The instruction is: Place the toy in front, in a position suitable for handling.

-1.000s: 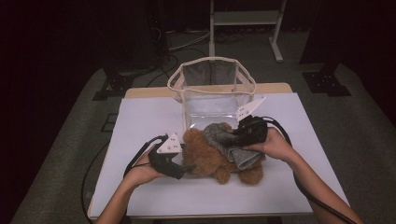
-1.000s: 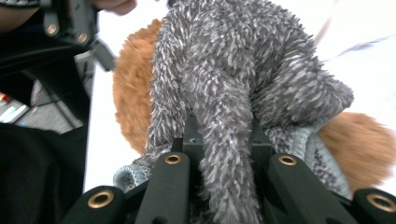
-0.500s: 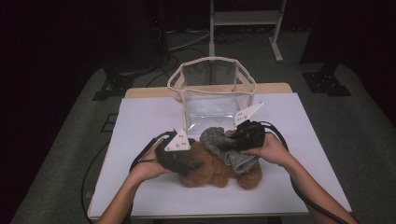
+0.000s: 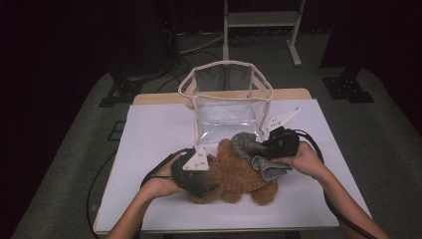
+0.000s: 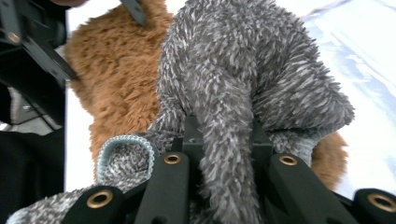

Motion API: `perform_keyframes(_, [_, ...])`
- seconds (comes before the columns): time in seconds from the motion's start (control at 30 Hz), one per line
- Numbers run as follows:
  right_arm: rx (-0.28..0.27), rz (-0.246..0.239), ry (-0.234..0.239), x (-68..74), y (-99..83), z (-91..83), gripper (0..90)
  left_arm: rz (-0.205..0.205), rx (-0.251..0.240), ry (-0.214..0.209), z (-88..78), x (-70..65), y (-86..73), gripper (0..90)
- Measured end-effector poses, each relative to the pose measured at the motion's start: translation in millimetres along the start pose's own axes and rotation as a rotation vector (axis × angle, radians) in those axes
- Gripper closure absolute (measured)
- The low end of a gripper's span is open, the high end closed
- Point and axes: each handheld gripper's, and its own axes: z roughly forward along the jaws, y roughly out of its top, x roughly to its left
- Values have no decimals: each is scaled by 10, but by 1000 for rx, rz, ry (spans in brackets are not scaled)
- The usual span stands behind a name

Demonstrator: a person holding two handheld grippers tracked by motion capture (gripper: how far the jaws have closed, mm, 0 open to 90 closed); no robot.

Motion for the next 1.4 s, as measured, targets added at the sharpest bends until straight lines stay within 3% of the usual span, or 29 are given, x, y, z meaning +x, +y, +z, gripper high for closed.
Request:
perform_keyframes(0.23, [1,-45,29,232,-87,-11,752,0,0,-6,-34,24,-64,208])
perform_keyframes(0.33, [-3,-53,45,273,-106,-42,752,16,25,-19,-25,18,-43,239])
perform_keyframes(0.43, [-21,-43,31,191,-59,-98,752,43,63,-31,-2,-4,-34,281])
perform_keyframes(0.53, [-38,-19,-7,62,-21,-140,751,39,61,-41,-19,-8,-62,289])
perform_keyframes(0.67, [-16,8,1,-10,-51,-69,751,34,56,-50,-32,17,-66,284])
perform_keyframes(0.77, [-3,7,21,46,-112,-10,752,21,44,-51,-39,46,-19,234])
perform_keyframes(0.97, [-43,-4,55,272,-277,-42,754,-6,40,-51,-58,93,48,176])
perform_keyframes(1.07, [-55,-22,67,396,-342,-76,755,-23,46,-79,-40,75,19,162])
perform_keyframes(1.13, [-50,-38,76,457,-357,-109,754,2,45,-108,-33,9,-12,212])
perform_keyframes(1.3, [-60,-86,38,472,-140,-246,754,36,61,-102,-52,-97,-32,267])
perform_keyframes(1.4, [-70,-101,34,426,50,-204,754,51,59,-98,-64,-125,-36,267])
